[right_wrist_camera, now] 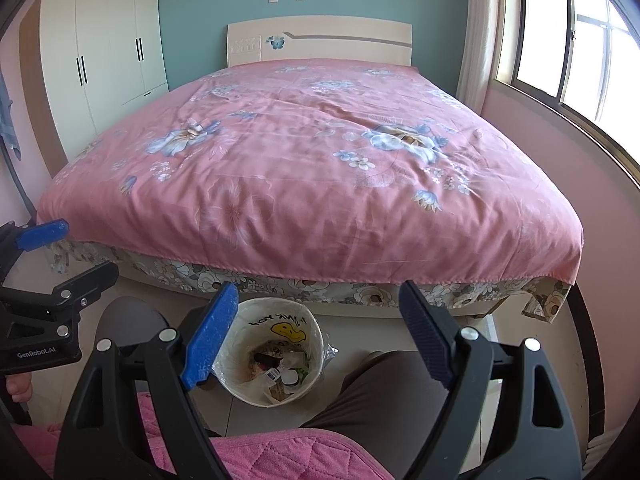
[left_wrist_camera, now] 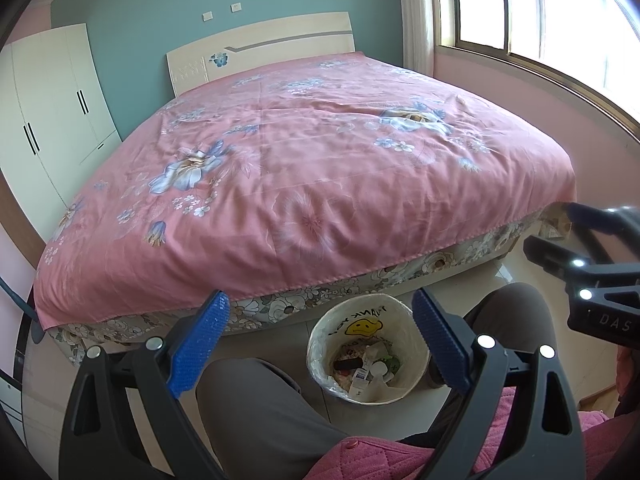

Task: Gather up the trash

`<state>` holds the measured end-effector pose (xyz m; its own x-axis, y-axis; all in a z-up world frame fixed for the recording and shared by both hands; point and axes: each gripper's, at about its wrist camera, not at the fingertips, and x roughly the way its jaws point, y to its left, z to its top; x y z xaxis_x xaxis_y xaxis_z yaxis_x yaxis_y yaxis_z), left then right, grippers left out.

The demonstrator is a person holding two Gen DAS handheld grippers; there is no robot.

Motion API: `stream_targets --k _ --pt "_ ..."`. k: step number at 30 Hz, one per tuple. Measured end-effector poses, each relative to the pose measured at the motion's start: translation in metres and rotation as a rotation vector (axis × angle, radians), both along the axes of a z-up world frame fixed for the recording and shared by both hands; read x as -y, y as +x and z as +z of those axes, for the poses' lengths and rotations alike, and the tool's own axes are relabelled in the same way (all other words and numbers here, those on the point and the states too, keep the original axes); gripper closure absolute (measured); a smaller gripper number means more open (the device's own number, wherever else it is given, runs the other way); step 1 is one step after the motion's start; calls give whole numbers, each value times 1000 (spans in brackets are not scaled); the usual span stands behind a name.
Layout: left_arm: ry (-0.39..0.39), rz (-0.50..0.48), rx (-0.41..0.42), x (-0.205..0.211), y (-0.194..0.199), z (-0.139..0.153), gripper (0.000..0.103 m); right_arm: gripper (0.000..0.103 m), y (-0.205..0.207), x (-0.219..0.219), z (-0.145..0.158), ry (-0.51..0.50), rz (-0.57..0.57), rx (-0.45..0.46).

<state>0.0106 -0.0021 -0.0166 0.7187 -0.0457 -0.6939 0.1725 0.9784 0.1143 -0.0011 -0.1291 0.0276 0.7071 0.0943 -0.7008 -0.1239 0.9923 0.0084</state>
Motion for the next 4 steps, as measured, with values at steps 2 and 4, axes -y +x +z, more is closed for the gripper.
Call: stream_targets --k 2,4 --pt "-5 -1 -5 -1 0 -1 9 22 0 0 0 0 0 0" --pt "-3 1 -6 -1 0 -1 9 22 0 0 0 0 0 0"
